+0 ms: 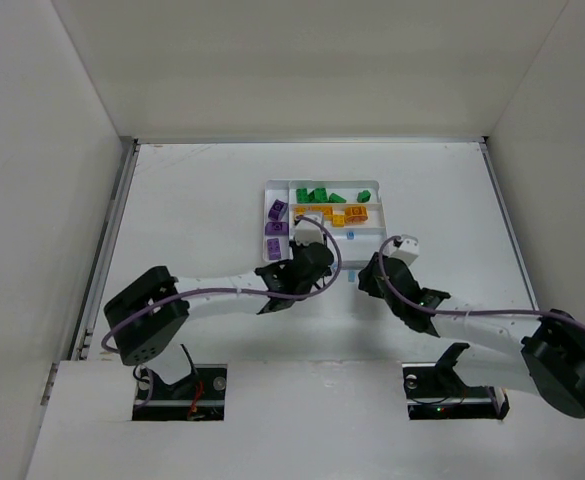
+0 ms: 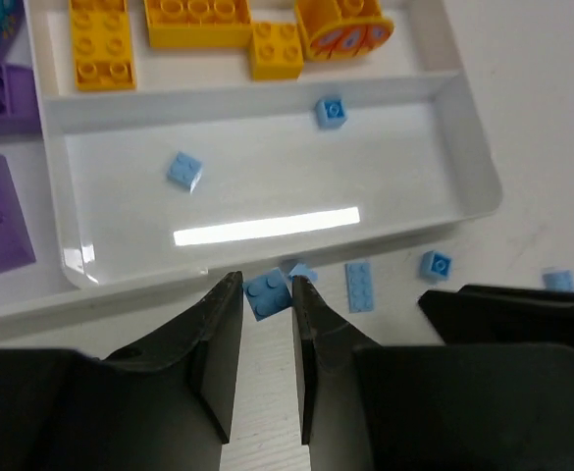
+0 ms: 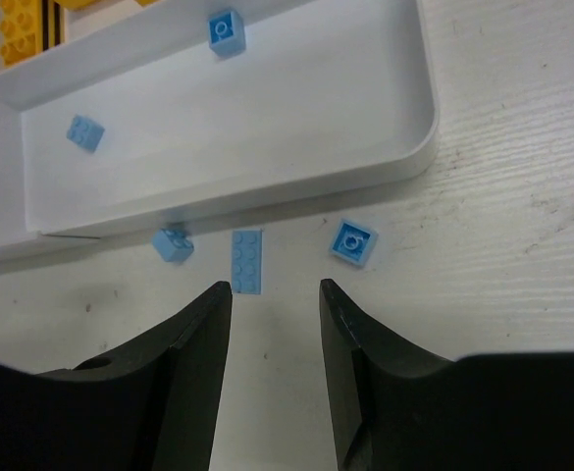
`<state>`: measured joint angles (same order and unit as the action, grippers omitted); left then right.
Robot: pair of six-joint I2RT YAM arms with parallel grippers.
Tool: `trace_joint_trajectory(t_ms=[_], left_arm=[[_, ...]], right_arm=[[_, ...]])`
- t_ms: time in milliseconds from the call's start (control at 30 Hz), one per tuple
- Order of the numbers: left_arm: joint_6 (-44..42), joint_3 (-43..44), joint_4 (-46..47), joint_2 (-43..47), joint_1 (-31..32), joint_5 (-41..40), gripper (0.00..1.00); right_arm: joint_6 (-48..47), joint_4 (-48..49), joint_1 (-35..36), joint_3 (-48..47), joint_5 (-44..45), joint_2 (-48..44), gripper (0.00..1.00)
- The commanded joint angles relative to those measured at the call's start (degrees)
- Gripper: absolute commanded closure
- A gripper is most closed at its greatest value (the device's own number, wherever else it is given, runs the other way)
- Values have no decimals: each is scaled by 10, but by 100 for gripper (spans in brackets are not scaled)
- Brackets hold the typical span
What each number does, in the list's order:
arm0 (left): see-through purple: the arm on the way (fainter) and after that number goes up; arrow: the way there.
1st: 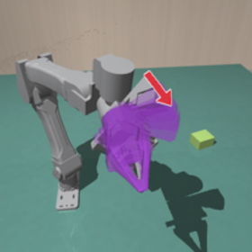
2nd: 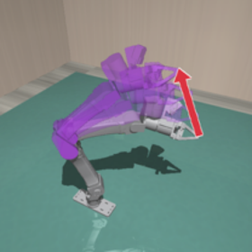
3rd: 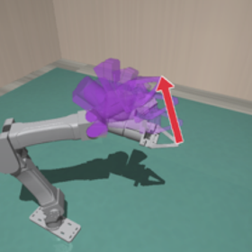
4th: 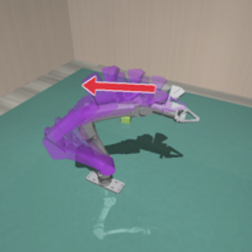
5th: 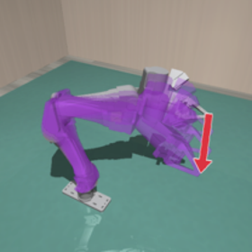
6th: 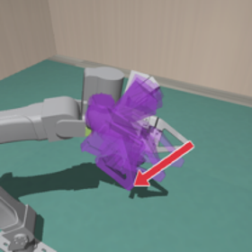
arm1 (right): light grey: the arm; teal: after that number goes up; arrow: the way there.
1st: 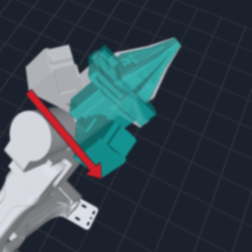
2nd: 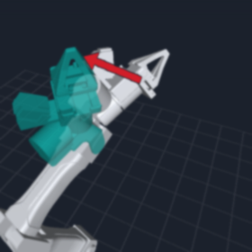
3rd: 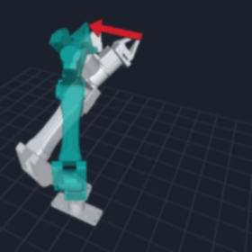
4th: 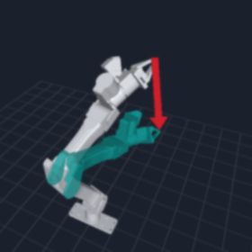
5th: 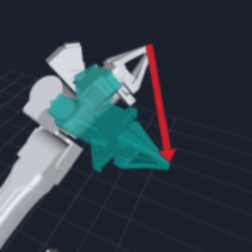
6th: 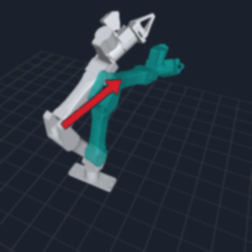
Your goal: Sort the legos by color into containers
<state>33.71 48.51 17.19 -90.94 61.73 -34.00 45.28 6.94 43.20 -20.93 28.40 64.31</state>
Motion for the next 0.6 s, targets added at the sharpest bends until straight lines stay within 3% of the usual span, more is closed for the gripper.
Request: trace_joint_trajectory(t_ms=[0, 167, 300, 567], left_arm=[[-36, 20, 5, 23, -37, 4, 87], [-59, 68, -1, -33, -99, 45, 82], [-54, 98, -24, -66, -136, 78, 71], [-38, 68, -35, -35, -149, 89, 52]], right_arm=[[-1, 30, 14, -33, 1, 23, 53], [-28, 31, 34, -76, -5, 90, 52], [-52, 33, 56, -114, 1, 144, 50], [-64, 33, 59, -156, 15, 223, 49]])
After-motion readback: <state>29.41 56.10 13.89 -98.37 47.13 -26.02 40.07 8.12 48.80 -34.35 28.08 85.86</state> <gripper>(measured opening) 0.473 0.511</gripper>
